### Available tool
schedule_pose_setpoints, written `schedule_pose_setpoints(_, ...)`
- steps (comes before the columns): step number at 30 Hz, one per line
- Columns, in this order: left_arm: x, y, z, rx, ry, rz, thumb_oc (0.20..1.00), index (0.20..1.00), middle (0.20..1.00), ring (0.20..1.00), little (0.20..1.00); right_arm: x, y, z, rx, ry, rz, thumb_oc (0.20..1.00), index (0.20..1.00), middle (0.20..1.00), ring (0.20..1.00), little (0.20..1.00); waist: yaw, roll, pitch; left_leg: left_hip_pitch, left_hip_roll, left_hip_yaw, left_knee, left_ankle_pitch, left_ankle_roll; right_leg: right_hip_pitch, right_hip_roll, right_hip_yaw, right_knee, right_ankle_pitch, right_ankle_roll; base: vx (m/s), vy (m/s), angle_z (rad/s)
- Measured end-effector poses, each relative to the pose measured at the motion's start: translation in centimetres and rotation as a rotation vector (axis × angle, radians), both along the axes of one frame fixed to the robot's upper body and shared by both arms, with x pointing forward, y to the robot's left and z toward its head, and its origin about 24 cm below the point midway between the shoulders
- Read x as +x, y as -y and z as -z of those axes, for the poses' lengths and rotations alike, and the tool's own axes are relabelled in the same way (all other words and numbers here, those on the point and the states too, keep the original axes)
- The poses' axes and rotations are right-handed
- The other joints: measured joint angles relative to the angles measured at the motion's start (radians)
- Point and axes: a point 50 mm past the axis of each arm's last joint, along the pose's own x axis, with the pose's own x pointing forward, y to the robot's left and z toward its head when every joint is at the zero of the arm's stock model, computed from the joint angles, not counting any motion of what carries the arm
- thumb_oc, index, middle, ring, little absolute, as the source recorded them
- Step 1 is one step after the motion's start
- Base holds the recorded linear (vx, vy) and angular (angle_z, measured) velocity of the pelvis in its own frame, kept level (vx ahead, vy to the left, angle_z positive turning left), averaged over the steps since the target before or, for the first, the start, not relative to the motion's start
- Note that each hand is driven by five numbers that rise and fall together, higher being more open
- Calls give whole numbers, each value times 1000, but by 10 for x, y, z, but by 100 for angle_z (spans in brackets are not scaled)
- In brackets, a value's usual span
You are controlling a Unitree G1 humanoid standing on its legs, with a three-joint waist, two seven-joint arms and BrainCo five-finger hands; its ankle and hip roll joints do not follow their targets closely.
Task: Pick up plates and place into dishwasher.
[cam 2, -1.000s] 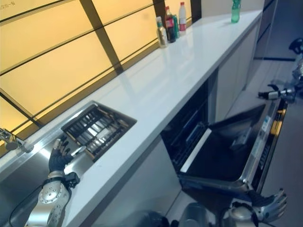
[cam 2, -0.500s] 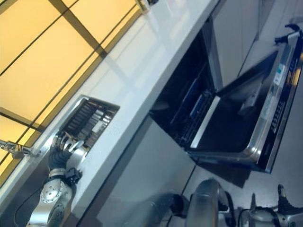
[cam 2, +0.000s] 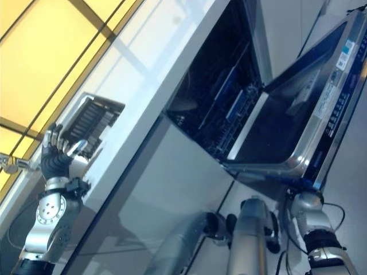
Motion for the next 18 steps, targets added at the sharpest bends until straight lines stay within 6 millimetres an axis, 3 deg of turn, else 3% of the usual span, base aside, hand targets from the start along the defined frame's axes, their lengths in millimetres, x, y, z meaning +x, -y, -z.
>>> schedule_pose_setpoints(8,11,-5,-21,69,54,34,1000,1000,1000,1000,1000,22,-18,-20,-24,37,-166,1000,1000,1000,1000,1000,3,-18,16,-47,22,-56,37,-5,-10,-22,30,-52,9,-4,1,6,-91,-7)
schedule_pose_setpoints(10,11,-13,-32,110,78,30,1000,1000,1000,1000,1000,27,-30,-22,-19,47,-234,1000,1000,1000,1000,1000,3,-46,31,-62,24,-58,59,-8,-15,31,44,-36,81,-59,-55,36,-90,7)
schedule_pose_setpoints(13,15,-18,-32,107,75,23,1000,1000,1000,1000,1000,32,-41,-26,-49,39,-311,1000,1000,1000,1000,1000,1,-48,43,-63,30,-57,191,-43,-72,51,28,-104,52,-73,-55,44,-74,15)
schedule_pose_setpoints(15,14,-18,-29,112,63,34,1000,1000,1000,1000,1000,34,-51,-21,-61,10,-373,1000,1000,1000,1000,1000,2,-54,47,11,34,-59,150,-56,-55,90,29,-148,20,-73,-56,27,-44,1)
schedule_pose_setpoints(16,14,-18,-30,121,69,42,1000,1000,1000,1000,1000,35,-56,-19,-64,6,-398,1000,1000,1000,1000,1000,6,-60,52,41,35,-74,100,-93,-13,104,29,-170,6,-73,-58,22,-46,5)
schedule_pose_setpoints(18,14,-18,-33,135,81,36,1000,1000,1000,1000,1000,36,-64,-20,-56,21,-430,1000,1000,1000,1000,1000,24,-79,65,60,42,-90,59,-79,-19,124,31,-192,-36,-60,-67,24,-45,6)
